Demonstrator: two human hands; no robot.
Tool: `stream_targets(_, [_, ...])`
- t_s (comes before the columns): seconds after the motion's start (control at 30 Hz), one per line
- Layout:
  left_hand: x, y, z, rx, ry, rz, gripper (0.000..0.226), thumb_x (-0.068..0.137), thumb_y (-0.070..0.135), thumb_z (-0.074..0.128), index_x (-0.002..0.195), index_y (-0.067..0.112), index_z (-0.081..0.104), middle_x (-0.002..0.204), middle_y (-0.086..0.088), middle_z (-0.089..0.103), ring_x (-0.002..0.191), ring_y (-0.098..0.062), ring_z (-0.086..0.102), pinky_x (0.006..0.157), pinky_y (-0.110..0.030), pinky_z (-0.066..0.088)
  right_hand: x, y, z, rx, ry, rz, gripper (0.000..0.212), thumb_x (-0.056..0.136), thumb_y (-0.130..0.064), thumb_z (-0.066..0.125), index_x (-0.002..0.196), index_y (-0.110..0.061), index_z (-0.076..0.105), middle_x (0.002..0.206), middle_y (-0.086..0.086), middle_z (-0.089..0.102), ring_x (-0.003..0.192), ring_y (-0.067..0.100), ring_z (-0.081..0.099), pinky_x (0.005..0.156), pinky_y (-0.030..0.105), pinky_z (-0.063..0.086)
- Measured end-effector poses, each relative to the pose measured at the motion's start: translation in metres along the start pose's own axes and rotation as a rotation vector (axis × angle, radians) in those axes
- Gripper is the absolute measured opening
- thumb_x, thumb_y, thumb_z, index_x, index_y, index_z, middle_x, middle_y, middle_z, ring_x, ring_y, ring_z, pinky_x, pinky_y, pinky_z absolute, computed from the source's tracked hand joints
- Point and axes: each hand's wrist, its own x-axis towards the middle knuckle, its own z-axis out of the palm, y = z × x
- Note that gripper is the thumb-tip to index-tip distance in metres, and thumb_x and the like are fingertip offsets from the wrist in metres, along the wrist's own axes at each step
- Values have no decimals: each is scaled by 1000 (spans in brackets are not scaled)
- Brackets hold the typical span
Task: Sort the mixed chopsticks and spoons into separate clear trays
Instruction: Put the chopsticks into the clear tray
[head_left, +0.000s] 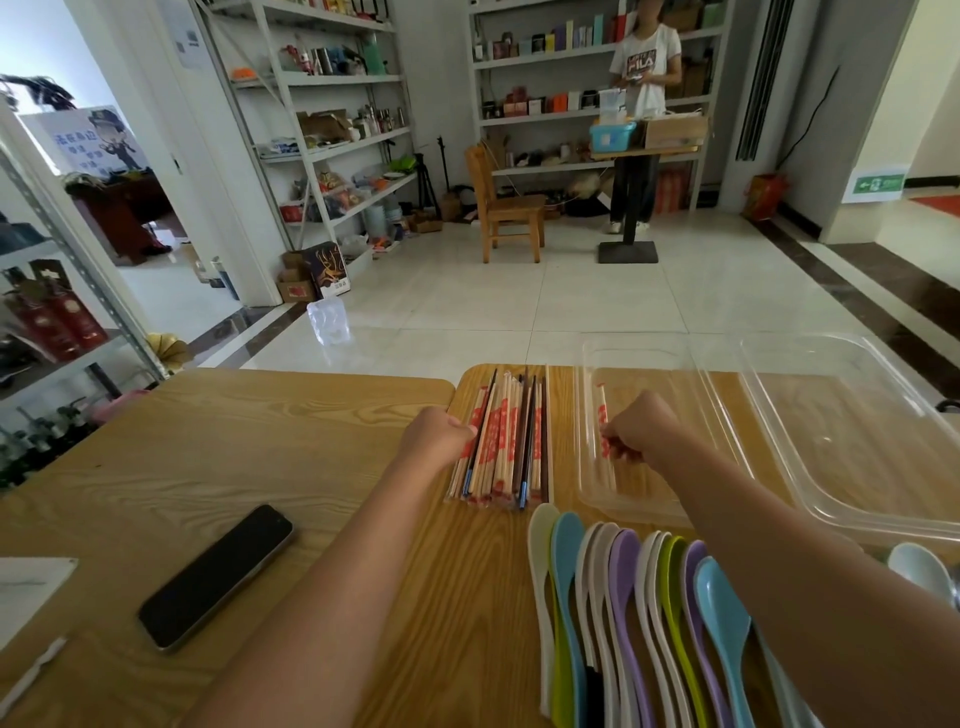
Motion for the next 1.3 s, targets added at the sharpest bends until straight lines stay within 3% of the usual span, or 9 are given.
stream_targets(0.13, [6,-3,1,9,-6,-27,18,94,34,62,89,16,60,73,9,49,61,-5,44,66,-22,39,-2,5,4,-40,21,14,16,94,-12,63,89,3,64,76,13,69,47,13,60,38,21,44])
stream_targets(0.27, [6,-1,1,6,-34,-88,55,92,39,64,131,2,56,122,-6,64,107,-22,63,94,-37,47,-1,8,4,-53,42,1,16,95,-12,62,88,3,63,75,14,69,50,14,63,42,22,49])
stream_targets(0.4, [-4,6,2,45,-18,-95,69,94,33,63,149,4,33,94,0,58,74,-12,56,76,-29,46,-1,2,-1,-80,93,-56,16,92,-11,65,84,2,65,72,13,70,50,13,64,46,23,50])
stream_targets(0.53, [-5,7,4,121,-46,-105,64,91,32,67,144,7,42,124,-9,62,99,-22,64,74,-30,52,-6,-15,-9,-57,144,-128,17,93,-13,66,84,1,64,68,10,69,46,10,60,36,18,42])
stream_targets(0.77, [-6,12,3,224,-119,-79,34,91,29,68,117,9,62,110,-9,68,97,-24,66,77,-33,51,-31,-41,-1,-7,86,-274,19,92,-18,67,94,1,66,66,10,70,51,14,64,66,34,61])
stream_targets(0.9, [-6,14,0,295,-160,-84,24,94,22,63,110,5,65,104,-11,67,93,-25,67,85,-37,57,-39,-44,7,-8,64,-303,18,93,-19,67,93,-2,68,64,9,70,51,14,63,60,35,60])
stream_targets(1.0, [-4,13,1,312,-136,-82,18,93,21,62,103,5,66,93,-8,67,80,-21,66,72,-31,57,-43,-44,10,-43,75,-327,18,94,-21,65,93,-4,69,64,6,69,46,8,59,47,21,47])
stream_targets(1.13, [-6,11,1,273,-95,-85,21,92,22,66,79,12,54,78,-3,60,65,-14,59,53,-25,45,-43,-43,16,-30,49,-322,17,93,-18,66,93,-2,69,65,9,70,48,11,61,55,26,55])
stream_targets(1.3, [-9,7,-2,138,-111,-86,20,89,19,70,103,7,62,94,-8,68,81,-21,68,78,-37,59,-44,-40,22,-27,14,-331,17,93,-17,66,93,0,69,64,9,68,47,12,60,51,26,52])
